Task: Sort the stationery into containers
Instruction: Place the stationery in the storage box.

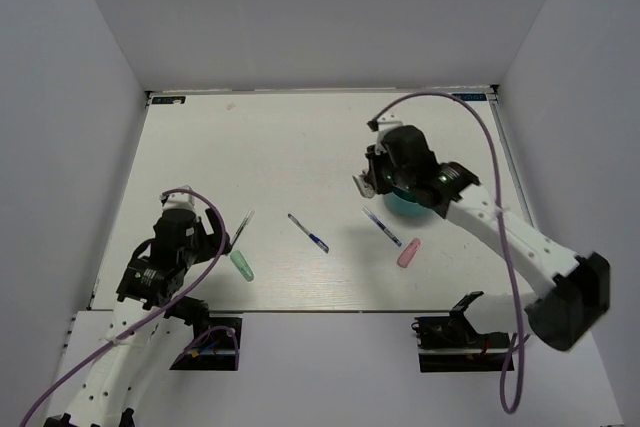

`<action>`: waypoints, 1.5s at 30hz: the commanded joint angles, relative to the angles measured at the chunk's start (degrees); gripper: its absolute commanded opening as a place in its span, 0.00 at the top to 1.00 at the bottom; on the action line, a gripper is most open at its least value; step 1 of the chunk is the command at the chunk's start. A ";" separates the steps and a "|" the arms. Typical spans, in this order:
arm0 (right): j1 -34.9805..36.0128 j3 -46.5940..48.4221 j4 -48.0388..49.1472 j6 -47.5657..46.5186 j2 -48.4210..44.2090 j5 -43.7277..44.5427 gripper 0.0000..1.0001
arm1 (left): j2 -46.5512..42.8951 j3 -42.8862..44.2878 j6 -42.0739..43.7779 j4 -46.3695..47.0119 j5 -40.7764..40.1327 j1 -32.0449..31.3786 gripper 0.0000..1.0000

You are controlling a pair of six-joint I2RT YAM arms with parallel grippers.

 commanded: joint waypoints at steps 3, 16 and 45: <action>-1.29 -7.56 4.70 -1.64 -11.91 13.47 1.00 | 1.54 -0.37 0.44 0.99 1.59 0.58 0.00; -5.77 -24.95 15.86 -10.44 -26.33 22.89 1.00 | 3.39 -0.73 0.88 1.52 2.65 0.50 0.00; -7.54 -37.01 38.53 -4.28 -24.05 19.72 1.00 | 4.62 -1.08 1.24 1.95 3.00 0.50 0.00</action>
